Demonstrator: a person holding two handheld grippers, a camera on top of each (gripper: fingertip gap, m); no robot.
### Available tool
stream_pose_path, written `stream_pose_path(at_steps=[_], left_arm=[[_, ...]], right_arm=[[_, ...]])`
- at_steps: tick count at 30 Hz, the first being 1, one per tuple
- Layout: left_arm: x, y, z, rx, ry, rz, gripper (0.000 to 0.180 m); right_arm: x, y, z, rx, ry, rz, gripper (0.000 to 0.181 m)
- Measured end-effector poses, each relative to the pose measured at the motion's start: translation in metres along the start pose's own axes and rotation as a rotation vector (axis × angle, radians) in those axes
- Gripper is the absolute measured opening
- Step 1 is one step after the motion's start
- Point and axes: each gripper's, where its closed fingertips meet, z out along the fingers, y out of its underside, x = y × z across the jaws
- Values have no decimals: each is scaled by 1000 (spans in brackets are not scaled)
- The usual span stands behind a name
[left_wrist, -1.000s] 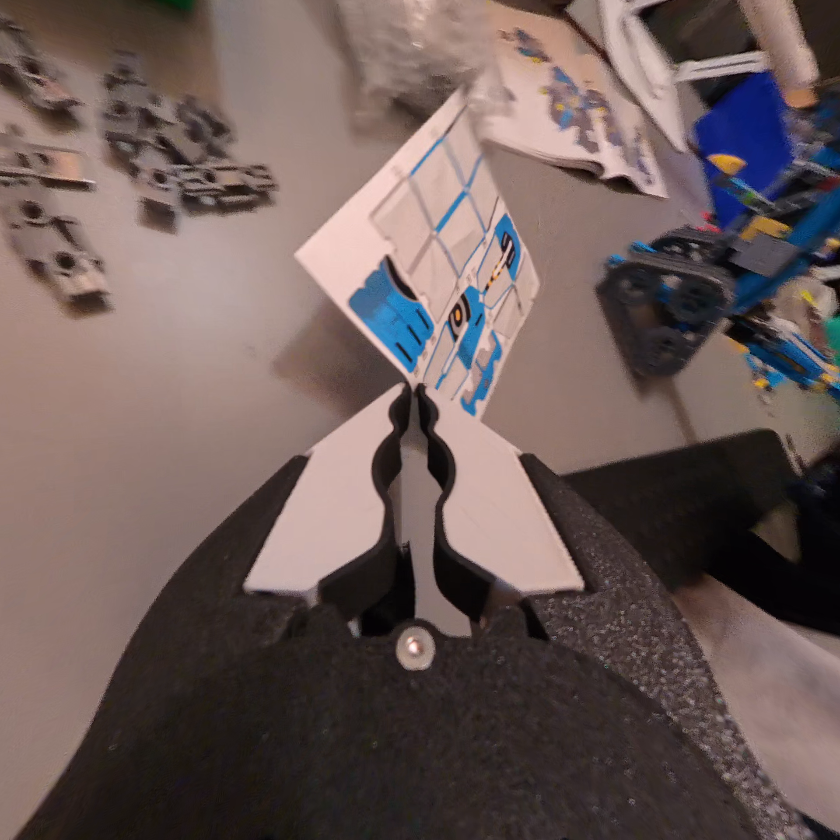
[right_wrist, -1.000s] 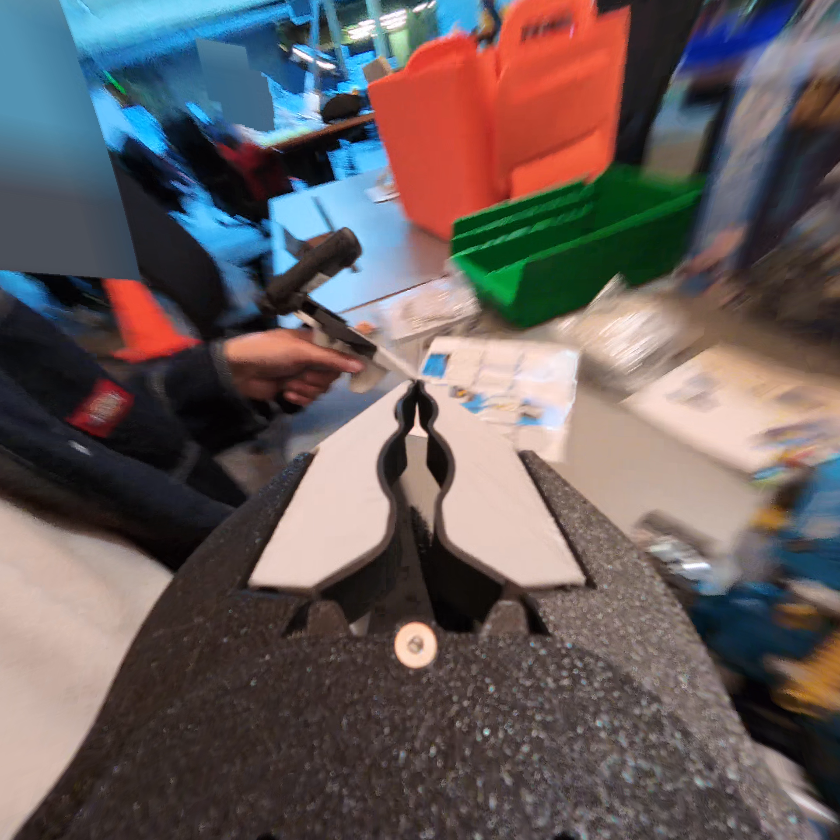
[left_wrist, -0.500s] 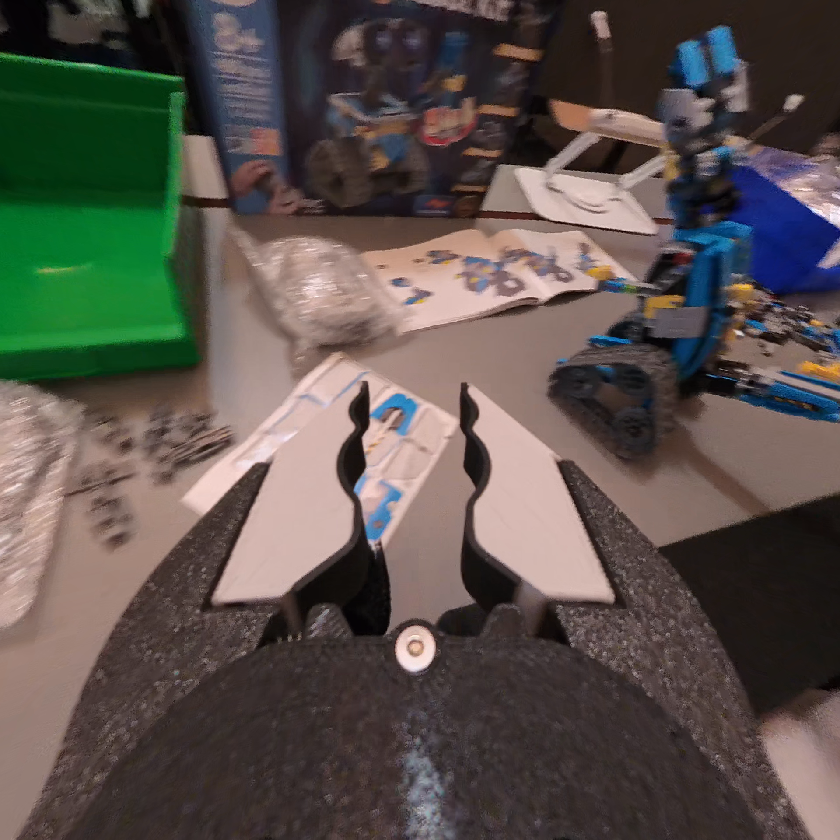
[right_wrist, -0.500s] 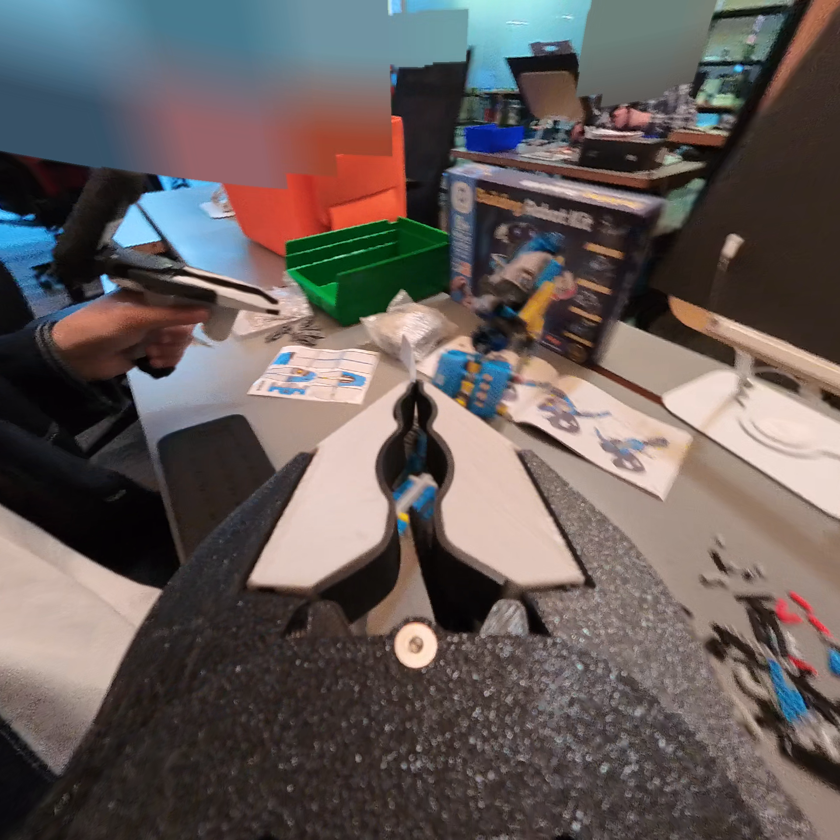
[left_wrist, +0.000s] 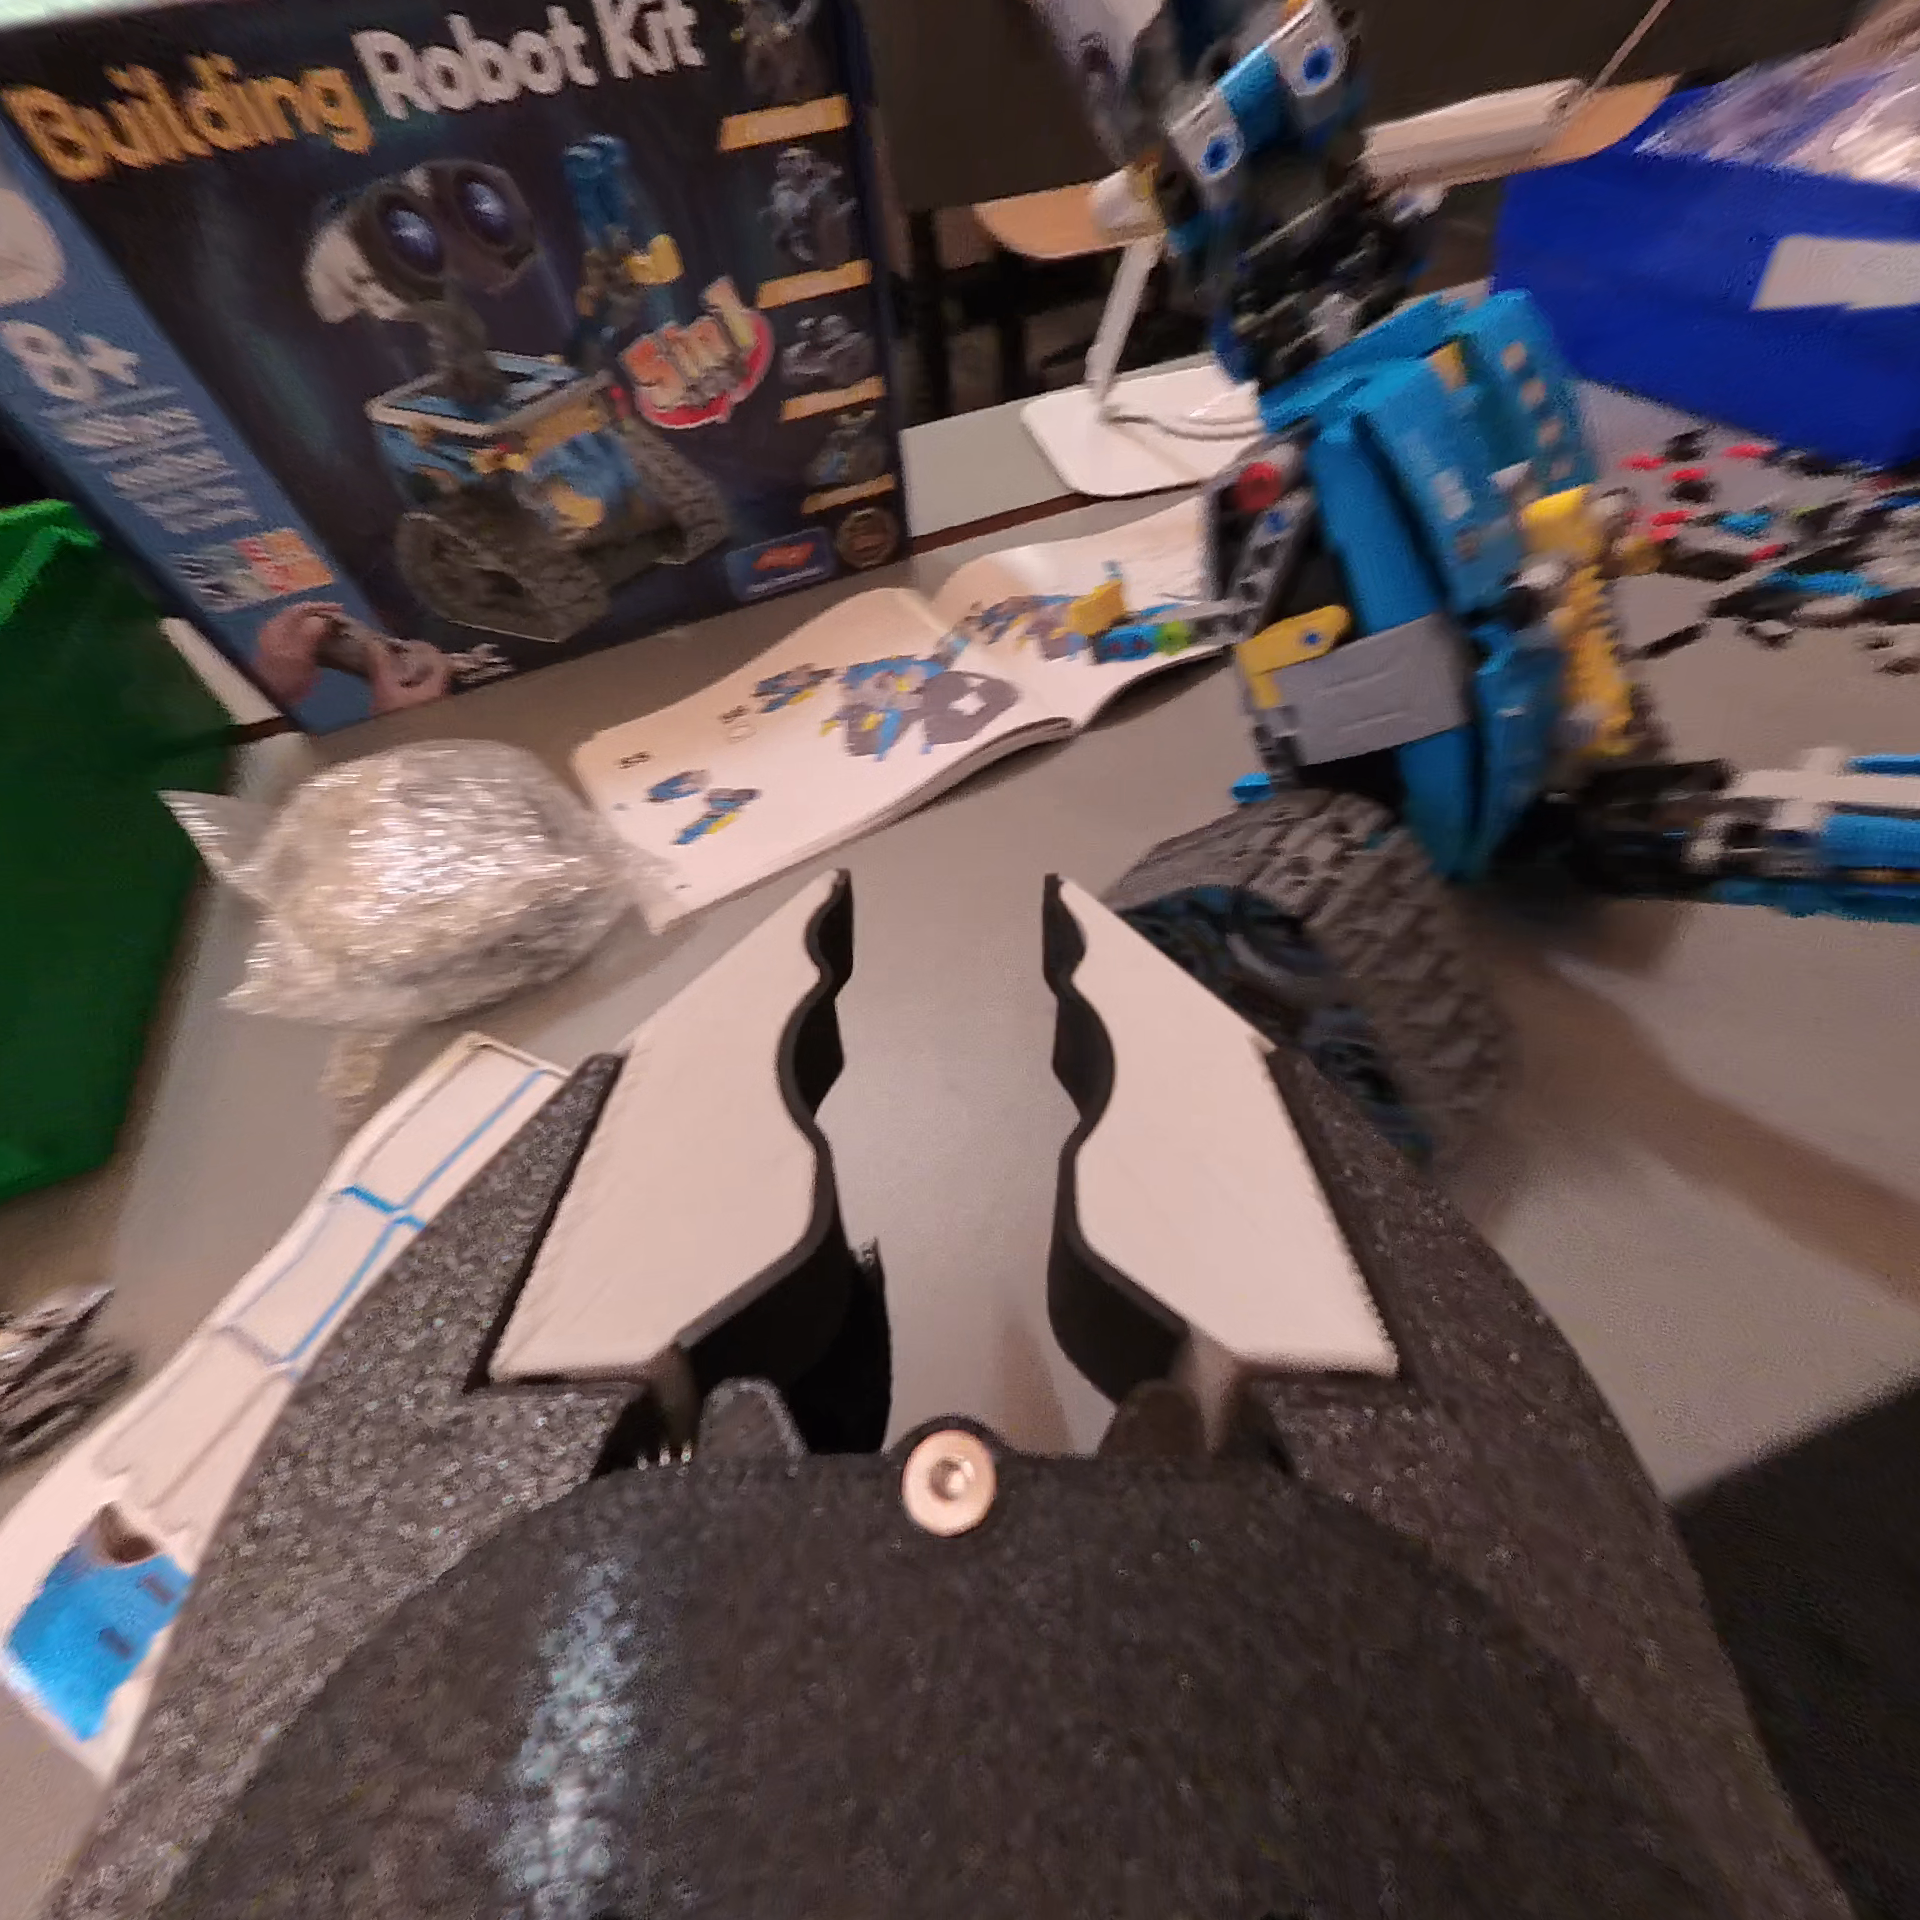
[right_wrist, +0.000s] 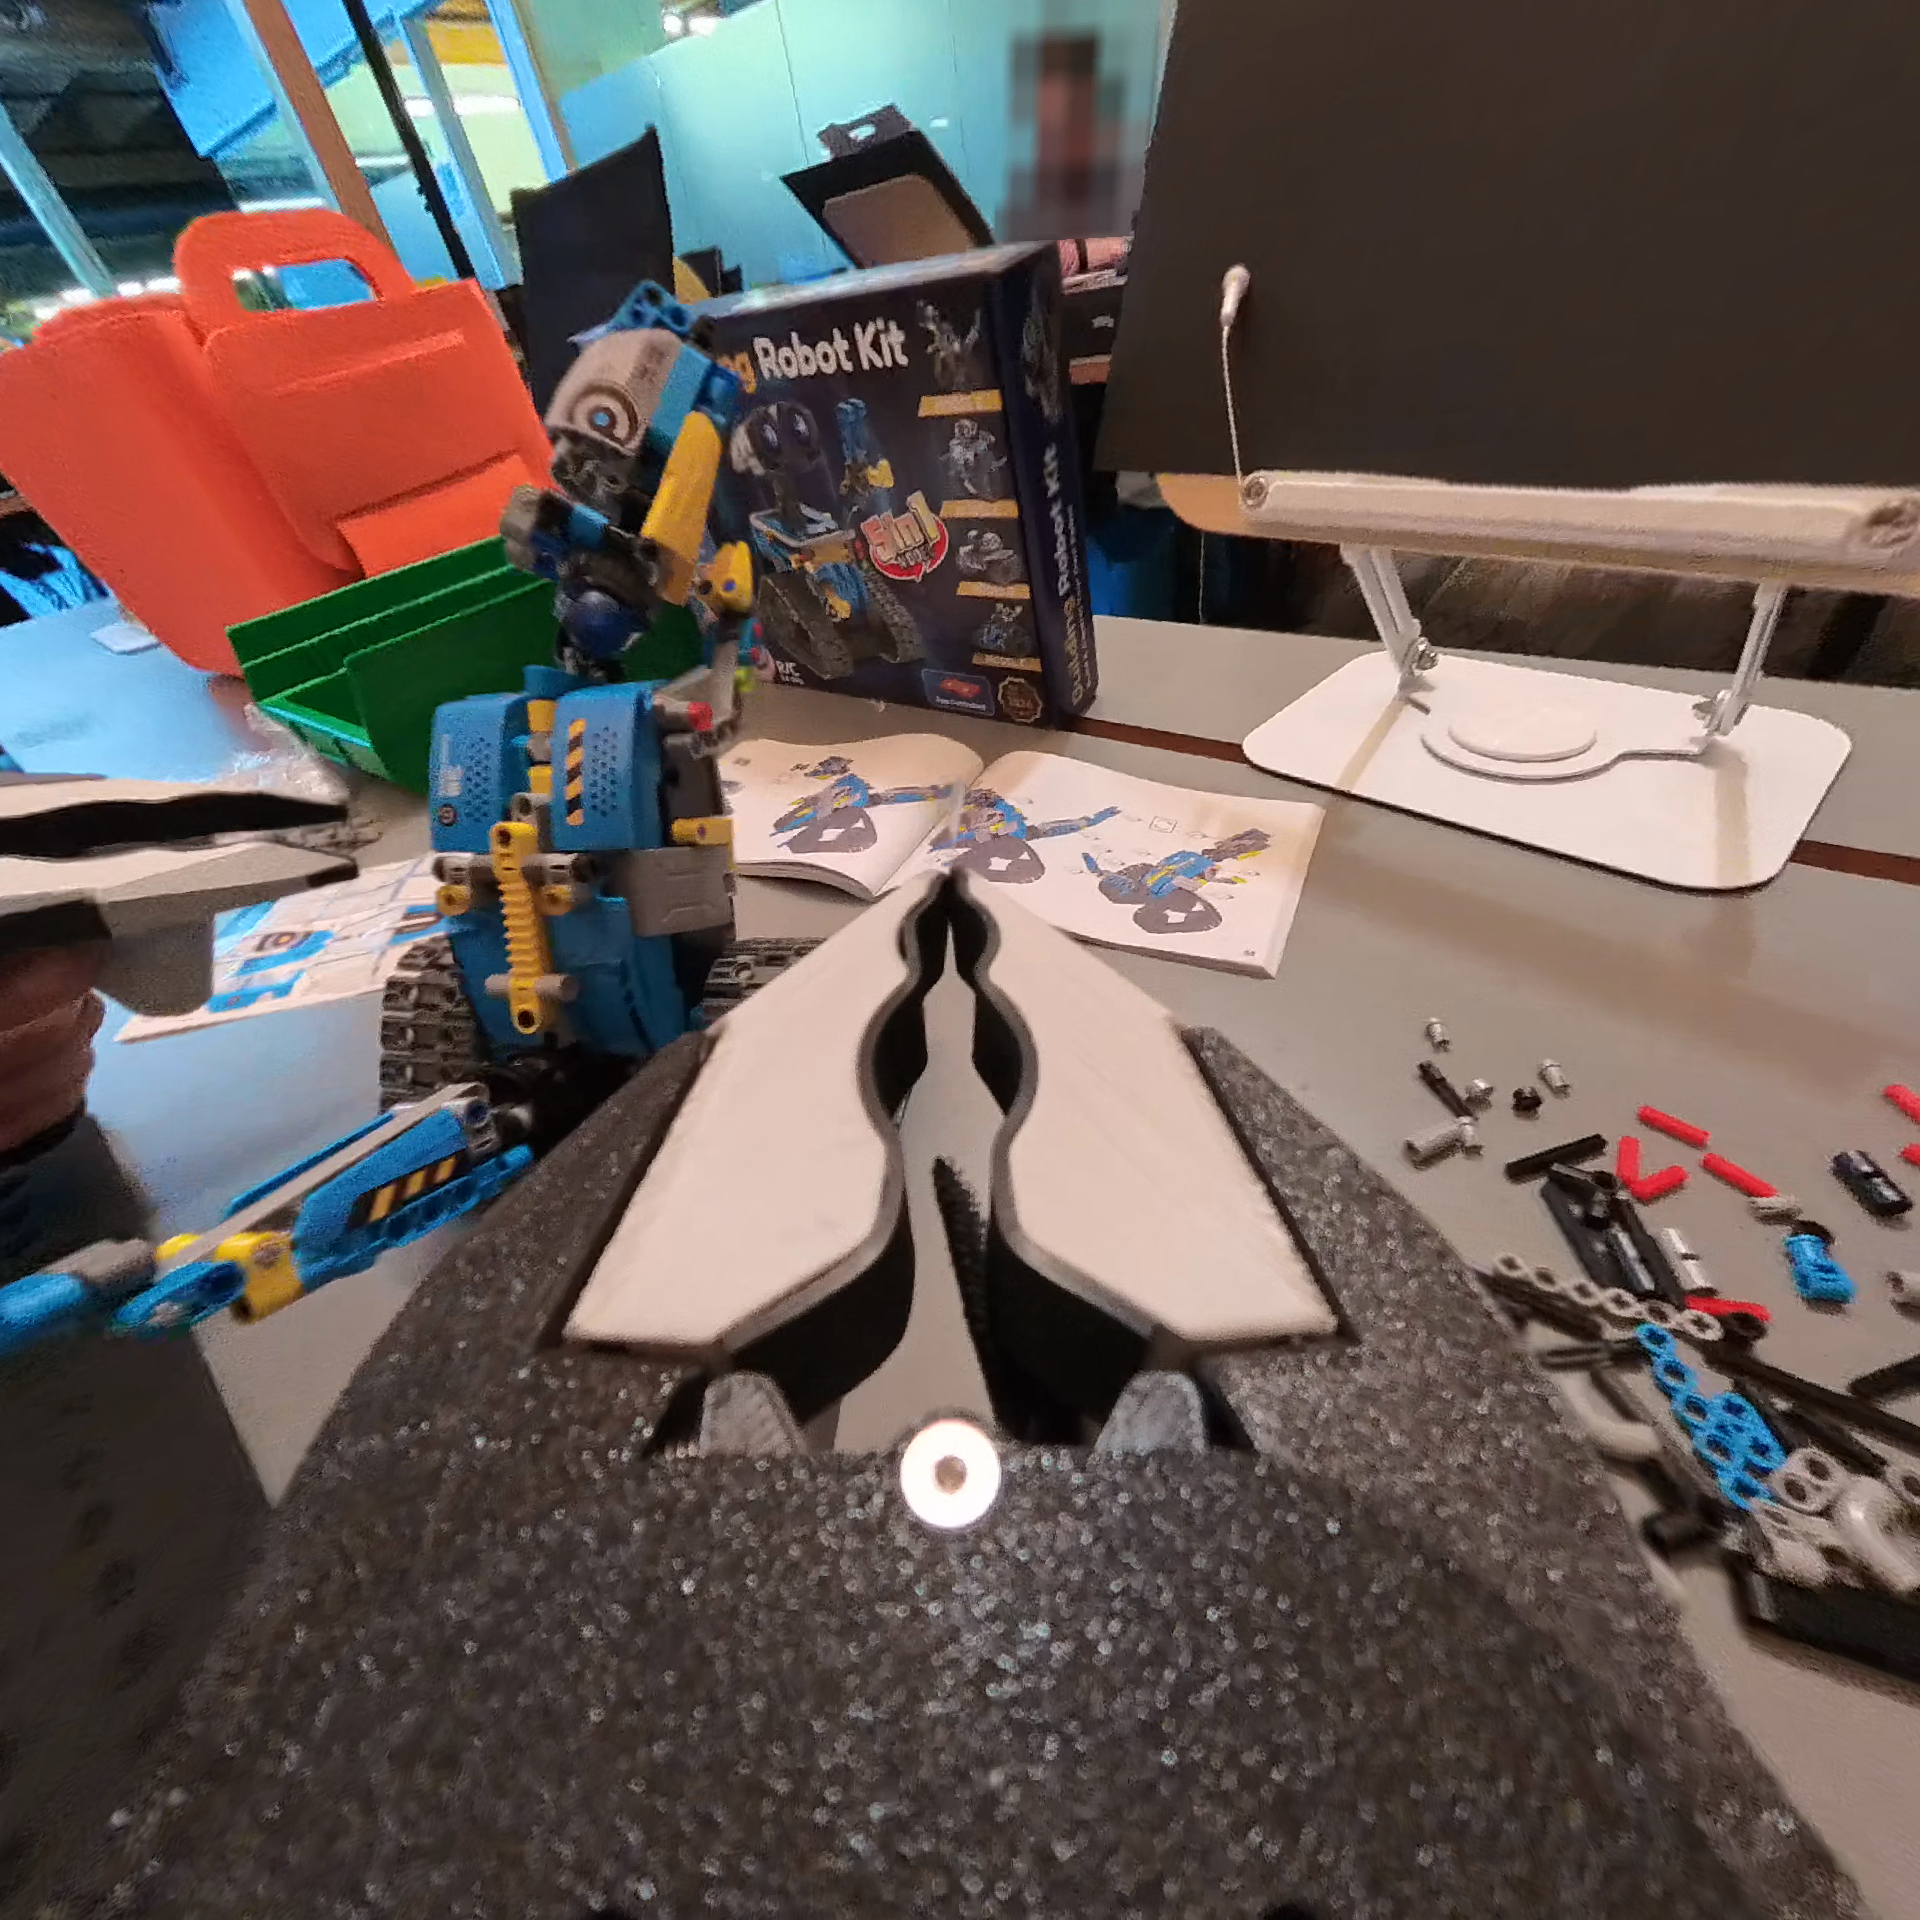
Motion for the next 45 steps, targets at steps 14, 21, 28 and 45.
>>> stream_pose_path(at_steps=[14,21,28,45], left_arm=[[-36,22,16,17,-126,-60,33],[-38,22,16,24,-125,-72,33],[-26,18,15,34,-73,-40,33],[183,-26,-52,179,335,622,39]], right_arm=[[0,21,15,-37,-9,-57,0],[-7,1,8,86,87,-397,0],[-27,-6,-9,132,55,-579,0],[-93,18,-117,-6,-128,-327,0]])
